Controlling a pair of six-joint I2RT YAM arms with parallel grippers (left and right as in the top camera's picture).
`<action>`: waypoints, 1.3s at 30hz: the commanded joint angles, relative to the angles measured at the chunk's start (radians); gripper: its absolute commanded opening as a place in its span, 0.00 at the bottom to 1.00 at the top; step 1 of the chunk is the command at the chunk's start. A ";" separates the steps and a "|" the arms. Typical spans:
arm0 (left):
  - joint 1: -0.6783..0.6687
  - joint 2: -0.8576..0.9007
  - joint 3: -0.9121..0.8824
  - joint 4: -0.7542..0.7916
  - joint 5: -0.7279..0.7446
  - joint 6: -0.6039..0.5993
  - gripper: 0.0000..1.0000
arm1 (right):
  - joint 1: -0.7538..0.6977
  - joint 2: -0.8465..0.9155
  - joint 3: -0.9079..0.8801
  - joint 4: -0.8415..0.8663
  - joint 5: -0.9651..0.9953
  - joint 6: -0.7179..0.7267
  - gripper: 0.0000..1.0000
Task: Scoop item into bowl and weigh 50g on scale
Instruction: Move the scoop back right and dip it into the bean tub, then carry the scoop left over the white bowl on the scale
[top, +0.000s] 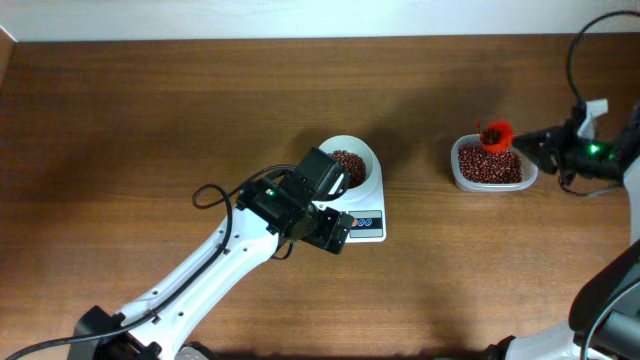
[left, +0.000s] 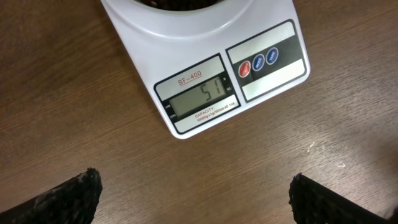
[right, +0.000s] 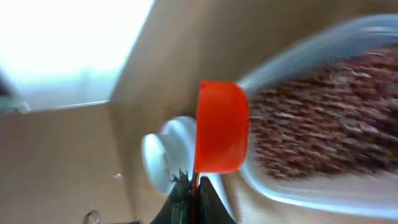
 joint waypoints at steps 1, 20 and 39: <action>-0.003 -0.016 -0.009 0.003 -0.007 -0.005 0.99 | 0.013 -0.034 0.015 -0.036 0.229 -0.032 0.04; -0.003 -0.016 -0.009 0.003 -0.007 -0.005 0.99 | 0.521 -0.033 0.232 -0.218 1.275 -0.025 0.04; -0.003 -0.016 -0.009 0.003 -0.007 -0.005 0.99 | 0.519 -0.033 0.232 0.273 0.658 -0.281 0.04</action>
